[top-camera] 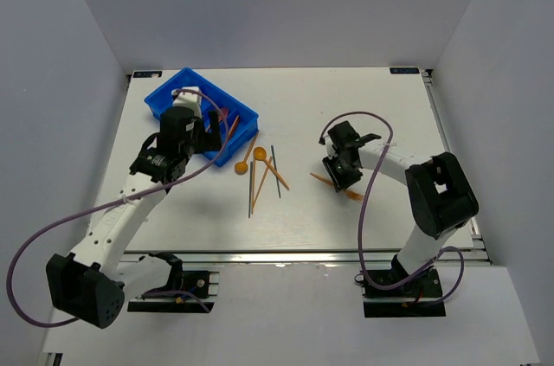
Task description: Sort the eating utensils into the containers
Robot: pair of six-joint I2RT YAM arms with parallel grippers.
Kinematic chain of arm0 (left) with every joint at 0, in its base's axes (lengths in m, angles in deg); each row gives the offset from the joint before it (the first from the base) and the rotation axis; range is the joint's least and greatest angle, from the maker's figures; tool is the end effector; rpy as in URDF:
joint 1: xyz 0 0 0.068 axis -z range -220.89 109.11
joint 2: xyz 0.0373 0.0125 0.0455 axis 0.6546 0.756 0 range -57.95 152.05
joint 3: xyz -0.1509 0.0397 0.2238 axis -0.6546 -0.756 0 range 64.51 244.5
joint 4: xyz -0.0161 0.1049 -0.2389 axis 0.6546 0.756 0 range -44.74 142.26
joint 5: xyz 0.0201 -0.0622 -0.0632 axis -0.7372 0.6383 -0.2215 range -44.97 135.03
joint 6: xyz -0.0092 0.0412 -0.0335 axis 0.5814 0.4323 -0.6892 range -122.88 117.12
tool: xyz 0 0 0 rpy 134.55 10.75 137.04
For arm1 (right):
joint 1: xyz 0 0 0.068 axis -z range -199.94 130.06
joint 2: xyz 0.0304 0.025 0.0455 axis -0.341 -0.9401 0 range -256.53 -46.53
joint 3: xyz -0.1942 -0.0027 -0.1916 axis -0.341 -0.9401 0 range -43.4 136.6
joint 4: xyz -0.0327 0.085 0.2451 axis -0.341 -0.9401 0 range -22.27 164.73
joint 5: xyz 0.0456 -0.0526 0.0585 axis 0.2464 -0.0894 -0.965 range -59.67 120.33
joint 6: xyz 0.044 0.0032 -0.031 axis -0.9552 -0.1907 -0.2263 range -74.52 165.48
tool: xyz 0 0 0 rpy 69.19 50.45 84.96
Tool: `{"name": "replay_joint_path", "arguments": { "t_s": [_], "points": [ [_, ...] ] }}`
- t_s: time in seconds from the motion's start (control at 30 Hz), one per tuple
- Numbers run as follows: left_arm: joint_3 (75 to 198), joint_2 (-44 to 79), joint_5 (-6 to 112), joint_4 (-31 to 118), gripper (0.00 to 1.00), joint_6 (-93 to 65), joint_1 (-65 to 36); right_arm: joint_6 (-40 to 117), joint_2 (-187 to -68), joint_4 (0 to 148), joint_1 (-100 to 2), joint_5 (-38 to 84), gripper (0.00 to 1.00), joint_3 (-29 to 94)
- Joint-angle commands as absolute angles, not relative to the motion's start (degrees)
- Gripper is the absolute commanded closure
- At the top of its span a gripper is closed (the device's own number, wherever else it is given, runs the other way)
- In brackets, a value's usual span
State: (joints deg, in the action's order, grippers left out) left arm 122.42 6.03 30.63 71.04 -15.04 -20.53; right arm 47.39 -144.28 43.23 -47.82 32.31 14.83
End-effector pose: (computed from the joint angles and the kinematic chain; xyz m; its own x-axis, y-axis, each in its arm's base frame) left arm 0.2340 -0.0774 0.3273 -0.5130 -0.0273 -0.8580 0.0316 0.9982 -0.0506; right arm 0.2822 0.1479 0.1618 -0.8201 -0.4717 -0.3239 -0.4851 0.8734 -0.0435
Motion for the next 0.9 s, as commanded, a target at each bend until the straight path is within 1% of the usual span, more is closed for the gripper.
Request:
{"name": "replay_joint_path", "arguments": {
  "t_s": [0.0, 0.1, 0.13, 0.17, 0.23, 0.27, 0.3, 0.33, 0.37, 0.4, 0.43, 0.5, 0.63, 0.7, 0.8, 0.83, 0.87],
  "points": [
    [120.85, 2.61, 35.09, 70.58, 0.02, -18.51, -20.68, 45.84, -146.55, 45.55, -47.89, 34.81, 0.66, 14.52],
    [119.70, 1.99, 37.46, 69.78, 0.02, -21.94, -20.68, 42.24, -145.58, 47.84, -48.85, 37.45, 0.85, 13.38],
    [119.27, 1.90, 38.60, 69.08, 0.02, -23.52, -20.68, 39.79, -145.06, 48.36, -49.29, 37.89, 1.00, 13.29],
    [117.26, 1.81, 43.66, 67.42, 0.02, -25.71, -20.68, 37.94, -143.23, 49.41, -49.90, 39.81, 1.00, 13.20],
    [112.96, 1.29, 50.70, 57.95, 0.02, -34.75, -19.71, 33.63, -138.32, 53.45, -50.79, 38.08, 1.00, 11.98],
    [107.97, 1.20, 56.74, 53.13, 0.02, -41.05, -19.01, 29.17, -135.94, 55.99, -50.96, 32.15, 1.00, 10.75],
    [105.57, 1.20, 58.63, 43.25, 0.02, -44.24, -17.27, 26.52, -133.30, 62.63, -51.05, 27.66, 1.00, 9.17],
    [103.64, 1.28, 59.69, 38.62, 0.02, -47.06, -16.29, 24.06, -128.32, 66.78, -51.23, 23.35, 1.00, 7.24],
    [100.83, 1.89, 60.14, 34.31, 0.02, -52.05, -14.98, 18.99, -126.18, 71.35, -51.40, 13.65, 1.00, 3.31],
    [100.11, 2.60, 60.75, 27.31, 0.02, -54.01, -13.74, 16.15, -124.42, 75.40, -52.45, 10.33, 1.00, 1.70],
    [100.10, 3.47, 60.76, 25.24, 0.02, -55.08, -11.12, 13.95, -122.49, 80.57, -53.42, 8.82, 1.00, 0.90],
    [102.46, 6.99, 59.63, 23.90, 0.02, -55.44, -7.78, 12.69, -121.85, 79.05, -57.88, 10.98, 1.00, 3.34],
    [104.93, 10.86, 57.25, 24.07, 0.02, -55.35, -6.35, 11.90, -120.80, 76.06, -63.44, 15.04, 1.00, 7.57],
    [105.20, 12.09, 56.28, 24.25, 0.05, -55.35, -6.26, 11.82, -120.71, 75.61, -65.98, 16.45, 1.00, 9.32],
    [105.29, 13.76, 56.98, 23.98, 0.20, -55.61, -6.26, 11.99, -120.62, 74.82, -67.83, 17.67, 1.00, 11.34],
    [105.72, 14.20, 57.07, 24.77, 0.36, -55.44, -6.26, 12.08, -120.27, 74.91, -68.10, 18.03, 1.00, 11.70],
    [105.99, 14.47, 56.98, 25.56, 0.45, -54.92, -6.26, 12.08, -120.18, 74.82, -68.28, 18.29, 1.00, 11.96]
  ]
}}
